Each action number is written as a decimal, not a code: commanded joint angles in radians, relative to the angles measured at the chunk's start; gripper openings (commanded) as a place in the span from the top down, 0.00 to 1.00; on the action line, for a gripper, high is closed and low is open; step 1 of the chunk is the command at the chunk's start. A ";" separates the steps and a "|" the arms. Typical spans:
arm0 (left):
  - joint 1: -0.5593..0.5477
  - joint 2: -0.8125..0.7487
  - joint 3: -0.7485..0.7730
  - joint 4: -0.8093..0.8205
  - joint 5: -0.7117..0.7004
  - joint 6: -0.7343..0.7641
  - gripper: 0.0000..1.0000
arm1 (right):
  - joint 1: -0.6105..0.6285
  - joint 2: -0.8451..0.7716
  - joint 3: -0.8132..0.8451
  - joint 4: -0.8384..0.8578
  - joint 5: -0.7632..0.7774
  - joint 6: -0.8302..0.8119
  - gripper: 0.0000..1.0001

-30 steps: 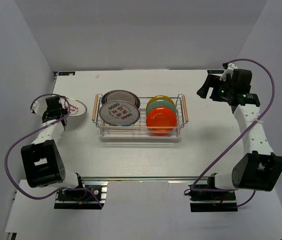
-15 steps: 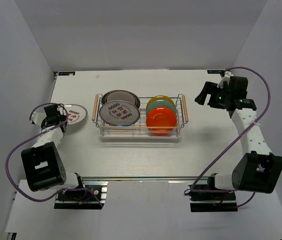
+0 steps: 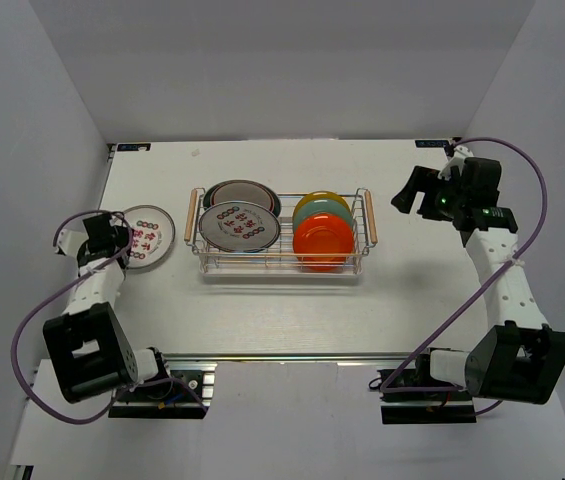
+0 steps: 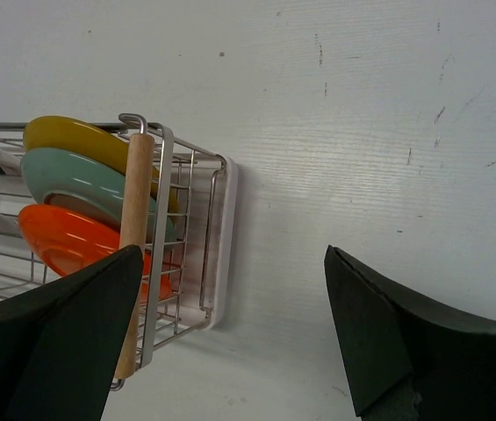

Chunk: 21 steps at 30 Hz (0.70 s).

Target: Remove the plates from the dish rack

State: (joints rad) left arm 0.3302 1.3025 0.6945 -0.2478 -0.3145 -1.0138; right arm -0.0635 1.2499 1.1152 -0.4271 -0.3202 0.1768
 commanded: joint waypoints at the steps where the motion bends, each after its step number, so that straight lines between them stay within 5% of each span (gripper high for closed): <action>1: 0.012 -0.095 0.031 -0.053 -0.012 0.058 0.02 | -0.002 -0.027 -0.002 0.036 -0.005 0.003 0.11; 5: 0.012 -0.149 0.117 -0.079 0.034 0.151 0.02 | -0.002 -0.017 0.011 0.024 -0.002 -0.008 0.11; 9: 0.000 -0.160 0.186 0.104 0.274 0.415 0.02 | -0.002 -0.012 0.032 0.022 0.013 -0.029 0.11; 13: -0.011 -0.010 0.376 0.211 0.692 0.639 0.02 | -0.002 0.008 0.060 0.005 0.009 -0.065 0.11; 14: -0.020 0.082 0.429 0.214 0.938 0.702 0.02 | -0.002 0.013 0.069 -0.008 0.003 -0.078 0.11; 17: -0.031 0.216 0.637 0.177 1.321 0.823 0.02 | -0.001 0.017 0.071 -0.010 0.007 -0.102 0.11; 21: -0.089 0.205 0.769 -0.010 1.456 1.141 0.02 | 0.001 0.014 0.061 -0.002 -0.003 -0.128 0.11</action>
State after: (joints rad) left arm 0.2802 1.5585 1.3861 -0.1349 0.8249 -0.1753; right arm -0.0635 1.2652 1.1431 -0.4404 -0.3134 0.0914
